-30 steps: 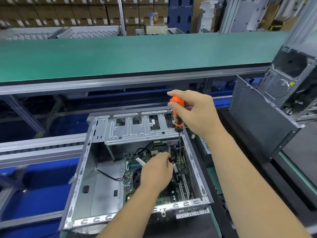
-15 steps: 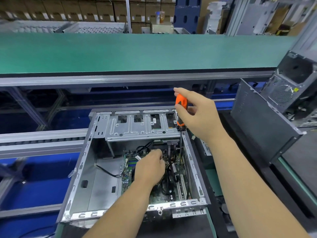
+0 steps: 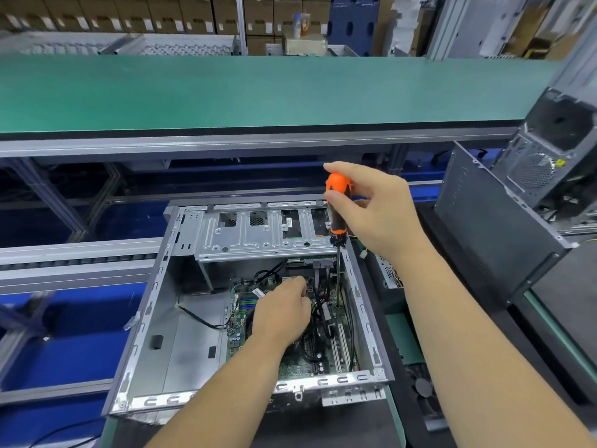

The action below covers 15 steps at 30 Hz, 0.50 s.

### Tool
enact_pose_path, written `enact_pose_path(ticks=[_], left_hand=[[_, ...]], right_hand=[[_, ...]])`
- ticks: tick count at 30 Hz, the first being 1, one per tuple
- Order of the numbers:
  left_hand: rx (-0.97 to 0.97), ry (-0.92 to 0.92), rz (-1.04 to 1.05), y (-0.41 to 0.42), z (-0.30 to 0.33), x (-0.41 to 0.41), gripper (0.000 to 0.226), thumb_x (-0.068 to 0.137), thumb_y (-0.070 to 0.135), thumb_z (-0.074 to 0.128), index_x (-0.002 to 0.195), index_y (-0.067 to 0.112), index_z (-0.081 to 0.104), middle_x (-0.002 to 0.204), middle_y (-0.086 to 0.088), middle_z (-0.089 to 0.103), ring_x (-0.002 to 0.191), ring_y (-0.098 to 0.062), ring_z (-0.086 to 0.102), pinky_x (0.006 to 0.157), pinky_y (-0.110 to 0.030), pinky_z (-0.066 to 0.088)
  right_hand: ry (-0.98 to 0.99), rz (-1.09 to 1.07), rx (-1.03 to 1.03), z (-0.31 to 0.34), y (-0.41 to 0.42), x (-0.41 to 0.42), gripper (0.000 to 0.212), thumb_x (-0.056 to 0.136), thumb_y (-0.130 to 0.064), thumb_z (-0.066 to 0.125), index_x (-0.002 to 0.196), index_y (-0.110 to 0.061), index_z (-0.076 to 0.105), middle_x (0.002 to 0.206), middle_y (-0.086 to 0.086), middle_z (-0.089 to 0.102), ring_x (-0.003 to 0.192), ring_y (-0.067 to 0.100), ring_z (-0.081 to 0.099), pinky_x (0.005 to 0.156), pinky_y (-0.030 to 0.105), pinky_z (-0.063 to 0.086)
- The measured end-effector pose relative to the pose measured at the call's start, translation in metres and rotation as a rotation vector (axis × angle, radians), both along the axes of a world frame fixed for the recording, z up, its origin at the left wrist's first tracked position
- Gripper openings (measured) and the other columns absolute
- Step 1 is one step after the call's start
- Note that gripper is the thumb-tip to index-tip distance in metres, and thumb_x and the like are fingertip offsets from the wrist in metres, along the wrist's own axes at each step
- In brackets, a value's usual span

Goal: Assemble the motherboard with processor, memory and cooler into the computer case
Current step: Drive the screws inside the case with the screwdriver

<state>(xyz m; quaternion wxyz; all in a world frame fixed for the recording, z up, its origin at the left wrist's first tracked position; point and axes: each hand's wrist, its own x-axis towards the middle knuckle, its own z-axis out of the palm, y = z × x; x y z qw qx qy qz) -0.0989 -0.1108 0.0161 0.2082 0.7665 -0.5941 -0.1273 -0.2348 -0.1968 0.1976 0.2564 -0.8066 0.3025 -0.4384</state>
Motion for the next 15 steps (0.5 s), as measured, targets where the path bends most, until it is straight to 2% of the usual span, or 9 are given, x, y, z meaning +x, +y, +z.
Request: enact_pose_path(ticks=[2,4,7,9,12,15], left_hand=[[0.001,-0.001,-0.002,-0.0001,0.0004,0.0004,0.008,0.092,0.019,0.043,0.085,0.019,0.045,0.078,0.004,0.051,0.067,-0.022,0.053,0.054,-0.033,0.037],[0.002,0.002,-0.004,0.0,0.0001,0.0004,0.008,0.092,0.019,0.043,0.085,0.019,0.045,0.079,0.004,0.052,0.068,-0.023,0.053,0.055,-0.034,0.039],[0.005,-0.003,-0.012,-0.0002,0.0001,-0.0001,0.009,0.093,0.019,0.043,0.083,0.019,0.043,0.077,0.004,0.049,0.065,-0.023,0.051,0.052,-0.032,0.034],[0.004,-0.007,-0.02,0.0003,-0.0003,-0.0008,0.01,0.092,0.019,0.043,0.082,0.02,0.042,0.076,0.004,0.048,0.064,-0.022,0.049,0.051,-0.032,0.032],[0.01,-0.004,-0.013,0.0013,0.0005,0.0002,0.01,0.093,0.02,0.043,0.082,0.021,0.042,0.077,0.004,0.049,0.064,-0.021,0.05,0.051,-0.032,0.032],[0.016,0.001,-0.008,0.0011,0.0004,0.0011,0.009,0.093,0.02,0.042,0.083,0.021,0.043,0.078,0.004,0.05,0.066,-0.021,0.052,0.052,-0.032,0.033]], right_hand=[[0.033,-0.108,-0.078,0.0012,-0.0021,-0.0007,0.034,0.09,-0.021,0.074,0.124,-0.021,0.07,0.09,-0.004,0.057,0.081,0.009,0.054,0.078,0.022,0.049],[0.065,-0.139,-0.086,0.0044,-0.0036,-0.0033,0.035,0.091,-0.022,0.074,0.126,-0.02,0.068,0.089,0.0,0.054,0.08,0.012,0.05,0.078,0.025,0.048],[0.074,0.039,0.002,0.008,-0.0021,-0.0066,0.034,0.095,-0.018,0.068,0.129,-0.019,0.066,0.106,-0.013,0.061,0.095,0.007,0.061,0.082,0.029,0.057],[0.057,0.077,0.025,0.0073,-0.0004,-0.0061,0.034,0.095,-0.014,0.068,0.128,-0.018,0.068,0.109,-0.009,0.068,0.099,0.008,0.067,0.086,0.031,0.058],[0.051,-0.106,-0.099,0.004,-0.0022,-0.0047,0.028,0.089,-0.024,0.077,0.116,-0.02,0.073,0.089,0.0,0.062,0.08,0.01,0.057,0.075,0.021,0.05],[0.082,-0.175,-0.129,0.0048,-0.0039,-0.0055,0.032,0.089,-0.029,0.076,0.12,-0.022,0.072,0.09,0.002,0.057,0.083,0.013,0.053,0.073,0.016,0.045]])
